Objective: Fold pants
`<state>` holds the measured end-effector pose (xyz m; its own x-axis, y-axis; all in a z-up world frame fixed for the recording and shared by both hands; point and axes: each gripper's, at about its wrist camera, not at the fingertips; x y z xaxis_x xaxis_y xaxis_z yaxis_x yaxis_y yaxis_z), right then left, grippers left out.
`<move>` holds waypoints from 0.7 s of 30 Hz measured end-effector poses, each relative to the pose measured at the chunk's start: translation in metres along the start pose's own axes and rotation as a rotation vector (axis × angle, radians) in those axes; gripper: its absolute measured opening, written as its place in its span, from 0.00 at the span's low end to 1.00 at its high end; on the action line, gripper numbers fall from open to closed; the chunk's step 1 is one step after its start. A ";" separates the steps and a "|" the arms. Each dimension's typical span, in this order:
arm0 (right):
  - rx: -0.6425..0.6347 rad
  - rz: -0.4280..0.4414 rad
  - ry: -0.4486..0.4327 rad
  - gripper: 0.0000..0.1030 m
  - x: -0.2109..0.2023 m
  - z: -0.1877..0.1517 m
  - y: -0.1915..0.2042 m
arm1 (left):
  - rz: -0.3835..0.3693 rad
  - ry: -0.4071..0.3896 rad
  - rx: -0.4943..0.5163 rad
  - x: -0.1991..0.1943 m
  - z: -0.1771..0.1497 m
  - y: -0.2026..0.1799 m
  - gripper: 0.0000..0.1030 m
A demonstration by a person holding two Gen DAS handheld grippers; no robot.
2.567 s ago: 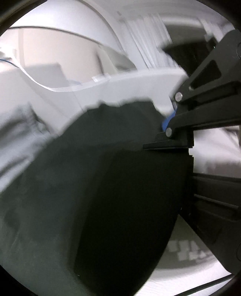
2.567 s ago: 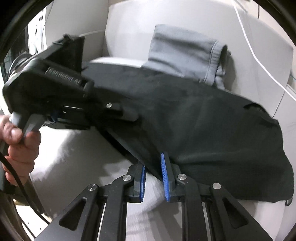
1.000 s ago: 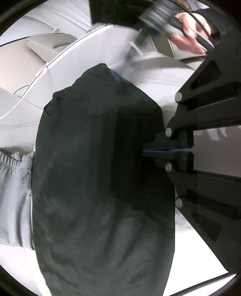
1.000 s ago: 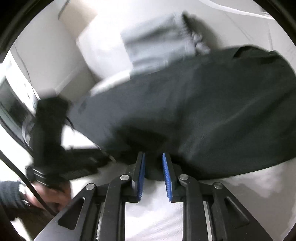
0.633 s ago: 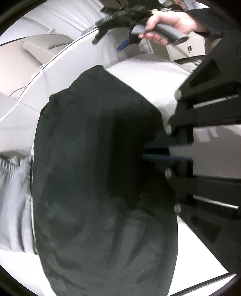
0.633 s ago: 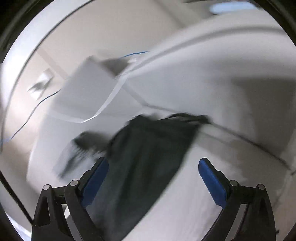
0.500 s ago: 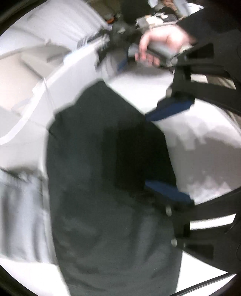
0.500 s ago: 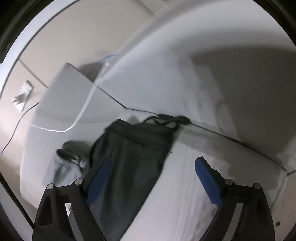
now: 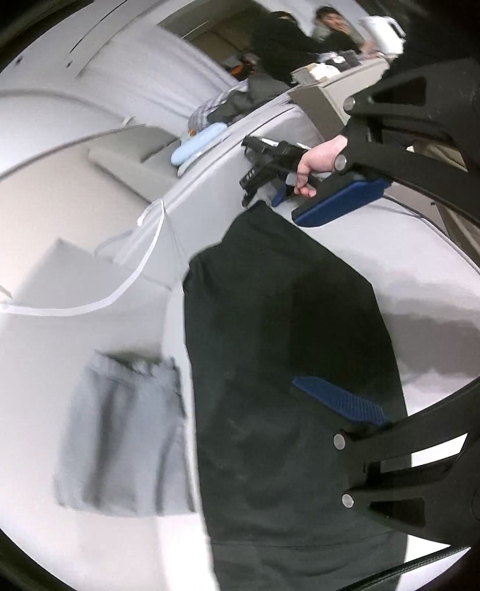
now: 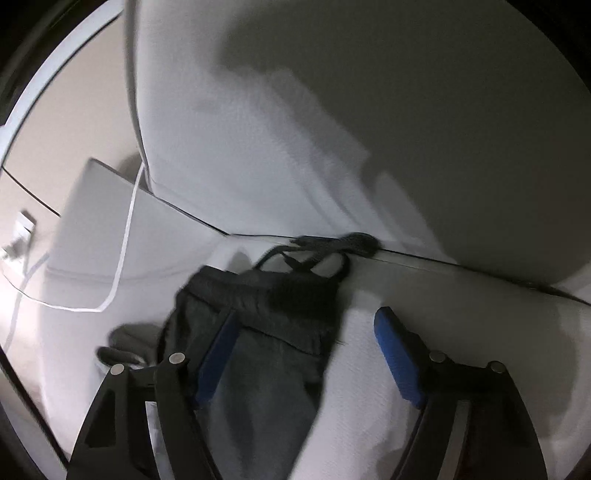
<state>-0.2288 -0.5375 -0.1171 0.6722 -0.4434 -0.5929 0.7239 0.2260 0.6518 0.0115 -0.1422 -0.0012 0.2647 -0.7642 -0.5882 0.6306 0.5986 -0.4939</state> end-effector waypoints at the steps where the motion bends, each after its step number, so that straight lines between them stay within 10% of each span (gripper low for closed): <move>1: -0.008 0.000 0.001 0.75 -0.001 0.001 -0.001 | 0.004 0.006 -0.023 0.002 -0.001 0.005 0.79; 7: -0.108 0.002 0.006 0.66 0.018 0.000 0.012 | 0.040 -0.014 -0.014 -0.002 -0.004 0.009 0.79; 9: -0.096 0.026 0.031 0.20 0.026 0.001 0.005 | 0.042 -0.017 0.001 -0.003 -0.005 0.005 0.79; 14: -0.077 0.089 0.066 0.15 0.025 0.002 0.002 | 0.062 -0.007 0.037 0.003 -0.005 0.003 0.79; 21: -0.382 0.190 0.026 0.14 -0.018 -0.010 0.073 | 0.021 0.090 -0.072 0.015 0.018 0.017 0.79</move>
<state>-0.1864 -0.5046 -0.0636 0.7991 -0.3417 -0.4946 0.5892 0.6085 0.5316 0.0394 -0.1476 -0.0074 0.2086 -0.7289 -0.6520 0.5708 0.6321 -0.5241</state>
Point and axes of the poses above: each gripper's, at about its wrist camera, not at the fingertips, and x roughly the way its jaws point, y to its left, z to its top, and after that the axes turned 1 degree about z, right-handed
